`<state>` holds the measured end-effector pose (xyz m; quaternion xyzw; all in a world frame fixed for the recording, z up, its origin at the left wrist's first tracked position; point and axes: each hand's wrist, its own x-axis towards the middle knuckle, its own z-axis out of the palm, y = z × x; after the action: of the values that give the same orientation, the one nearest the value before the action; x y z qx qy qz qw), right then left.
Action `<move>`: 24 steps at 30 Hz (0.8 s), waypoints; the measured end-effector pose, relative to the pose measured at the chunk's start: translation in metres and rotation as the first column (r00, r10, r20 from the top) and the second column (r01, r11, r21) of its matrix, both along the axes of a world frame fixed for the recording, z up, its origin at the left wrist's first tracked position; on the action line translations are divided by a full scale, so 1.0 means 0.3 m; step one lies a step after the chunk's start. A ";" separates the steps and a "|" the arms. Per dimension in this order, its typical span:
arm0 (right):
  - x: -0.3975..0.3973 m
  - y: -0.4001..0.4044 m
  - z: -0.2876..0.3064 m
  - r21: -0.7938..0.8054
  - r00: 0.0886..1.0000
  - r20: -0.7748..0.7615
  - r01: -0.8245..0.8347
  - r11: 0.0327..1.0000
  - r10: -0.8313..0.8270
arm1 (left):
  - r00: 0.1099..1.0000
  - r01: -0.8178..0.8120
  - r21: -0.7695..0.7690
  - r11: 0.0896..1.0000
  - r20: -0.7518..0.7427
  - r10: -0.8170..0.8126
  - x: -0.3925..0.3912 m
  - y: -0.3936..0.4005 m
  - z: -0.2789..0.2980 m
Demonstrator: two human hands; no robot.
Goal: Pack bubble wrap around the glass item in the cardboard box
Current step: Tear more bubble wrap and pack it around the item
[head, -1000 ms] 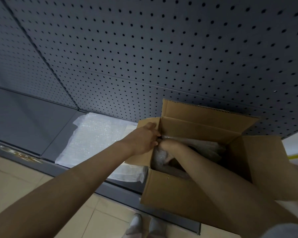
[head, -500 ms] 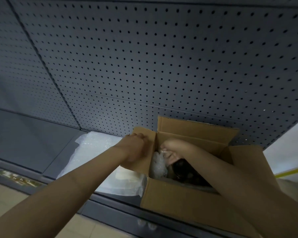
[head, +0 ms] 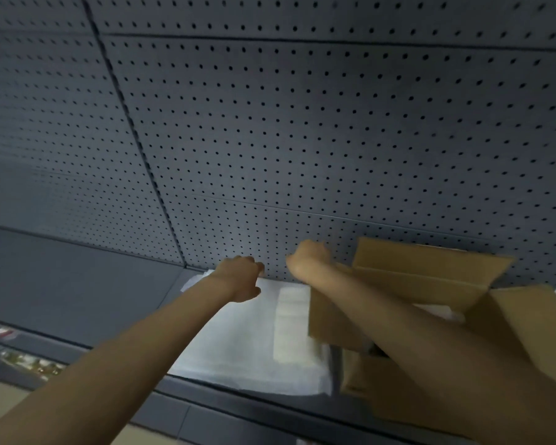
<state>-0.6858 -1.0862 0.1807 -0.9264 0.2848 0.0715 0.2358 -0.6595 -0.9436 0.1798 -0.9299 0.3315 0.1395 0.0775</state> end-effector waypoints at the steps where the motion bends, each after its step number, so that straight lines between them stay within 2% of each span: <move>1: 0.014 0.041 -0.005 -0.001 1.000 -0.008 -0.001 1.000 0.001 | 1.000 0.009 0.002 1.000 -0.012 -0.009 0.028 0.036 -0.005; 9: 0.085 0.258 -0.110 -0.015 0.994 -0.105 -0.003 1.000 0.002 | 0.989 0.061 0.032 0.998 -0.135 -0.056 0.185 0.269 -0.095; 12: 0.081 0.279 -0.193 0.037 0.986 -0.167 0.026 0.999 -0.019 | 0.980 0.063 0.042 0.997 -0.191 -0.054 0.209 0.309 -0.174; 17: 0.043 0.268 -0.340 -0.043 0.948 -0.318 -0.028 0.999 0.013 | 0.958 0.046 0.051 0.998 -0.285 -0.030 0.222 0.319 -0.289; 24: 0.026 0.269 -0.544 0.088 0.931 -0.363 -0.012 0.996 0.043 | 0.916 0.023 0.059 0.998 -0.401 0.003 0.225 0.329 -0.468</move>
<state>-0.6779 -1.0053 0.0175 -0.8901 0.3074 0.2574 0.2166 -0.5920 -0.8450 0.0396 -0.8769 0.3407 0.3370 0.0378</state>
